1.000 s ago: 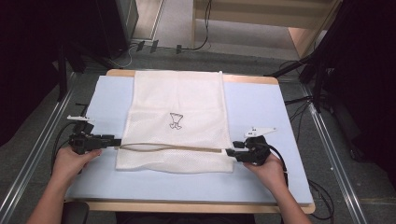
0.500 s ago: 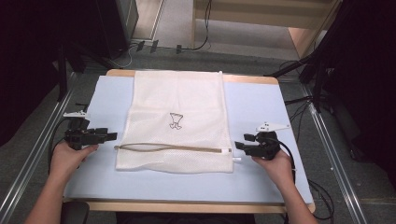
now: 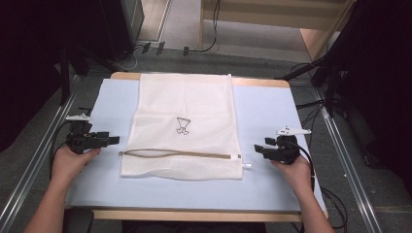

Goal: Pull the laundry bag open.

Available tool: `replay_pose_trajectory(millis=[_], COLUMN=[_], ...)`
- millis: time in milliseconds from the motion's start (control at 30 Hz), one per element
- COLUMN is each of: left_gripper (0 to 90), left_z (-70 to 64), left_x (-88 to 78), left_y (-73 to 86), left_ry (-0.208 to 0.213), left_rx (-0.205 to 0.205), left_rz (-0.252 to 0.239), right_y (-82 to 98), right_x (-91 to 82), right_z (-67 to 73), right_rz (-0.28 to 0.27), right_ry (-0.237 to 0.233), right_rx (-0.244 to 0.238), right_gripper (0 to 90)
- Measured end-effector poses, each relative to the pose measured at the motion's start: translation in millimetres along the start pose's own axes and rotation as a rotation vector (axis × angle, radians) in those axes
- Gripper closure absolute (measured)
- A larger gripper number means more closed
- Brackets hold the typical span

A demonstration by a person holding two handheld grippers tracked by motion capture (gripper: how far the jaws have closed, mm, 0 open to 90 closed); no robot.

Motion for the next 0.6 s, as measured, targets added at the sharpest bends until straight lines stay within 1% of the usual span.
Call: replay_pose_trajectory(millis=[200,400,500,600], left_gripper=[35.8,35.6,35.4,34.8], left_z=[-0.4,-1.2,-1.3,-1.1], left_x=[3.9,6.2,7.1,8.2], left_y=[-1.5,-2.4,-2.0,-1.4], left_ry=[0.0,0.006,0.004,0.002], left_rx=[-0.002,0.0,0.003,-0.002], left_rz=[0.007,0.017,0.024,0.033], right_y=[2.2,4.0,4.5,5.0], right_x=[-0.3,-1.0,-0.6,0.9], right_z=[0.1,-0.2,0.2,1.0], right_rz=[0.003,0.007,0.012,0.018], right_ry=[0.006,0.011,0.01,0.013], right_rx=[-0.003,0.004,0.002,-0.006], right_gripper=[38.8,38.2,37.9,37.6])
Point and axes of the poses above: each handheld gripper's, and its own axes: x roughly forward along the jaws, y roughly out of its underside, z roughly to its left, the point moved 3 cm from there along x, roughly forward along the jaws, and after that the axes turned 11 degrees about x, right-handed, at the moved point
